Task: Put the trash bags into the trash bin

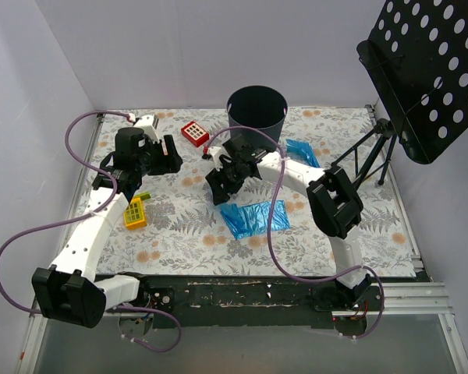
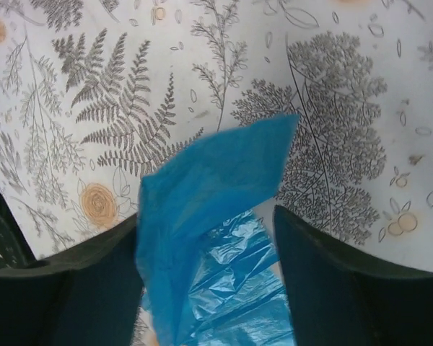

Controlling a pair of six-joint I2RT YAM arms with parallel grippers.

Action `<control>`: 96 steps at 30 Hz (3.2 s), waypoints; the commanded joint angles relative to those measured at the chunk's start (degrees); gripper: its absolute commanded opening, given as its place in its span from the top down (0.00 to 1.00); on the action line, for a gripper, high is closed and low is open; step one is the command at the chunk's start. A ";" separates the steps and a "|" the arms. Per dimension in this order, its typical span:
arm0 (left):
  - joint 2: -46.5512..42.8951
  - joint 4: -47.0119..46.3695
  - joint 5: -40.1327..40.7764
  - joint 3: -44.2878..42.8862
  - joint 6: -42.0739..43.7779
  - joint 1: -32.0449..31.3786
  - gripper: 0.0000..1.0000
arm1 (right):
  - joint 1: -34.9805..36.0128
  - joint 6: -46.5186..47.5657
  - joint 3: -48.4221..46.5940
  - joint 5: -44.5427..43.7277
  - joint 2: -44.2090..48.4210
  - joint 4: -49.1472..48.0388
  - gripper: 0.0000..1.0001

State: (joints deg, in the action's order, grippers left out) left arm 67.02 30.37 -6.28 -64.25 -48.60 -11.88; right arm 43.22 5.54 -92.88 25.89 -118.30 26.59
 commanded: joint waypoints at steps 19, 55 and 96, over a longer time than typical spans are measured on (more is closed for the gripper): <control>4.24 -36.34 -54.09 1.08 -11.09 1.96 0.49 | -7.36 -4.57 11.31 -5.57 34.53 -26.05 0.99; 19.11 -42.76 -46.63 -13.98 -10.64 -9.12 0.45 | -5.60 1.14 19.14 -7.17 42.10 -31.33 0.99; 17.62 -29.05 -50.05 -14.06 14.41 -10.36 1.00 | -5.08 4.04 25.65 -4.45 49.57 -14.90 0.63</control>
State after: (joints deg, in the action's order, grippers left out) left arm 87.68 -1.98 -57.67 -76.88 -41.04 -23.75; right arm 37.91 9.21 -66.63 17.72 -70.67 7.68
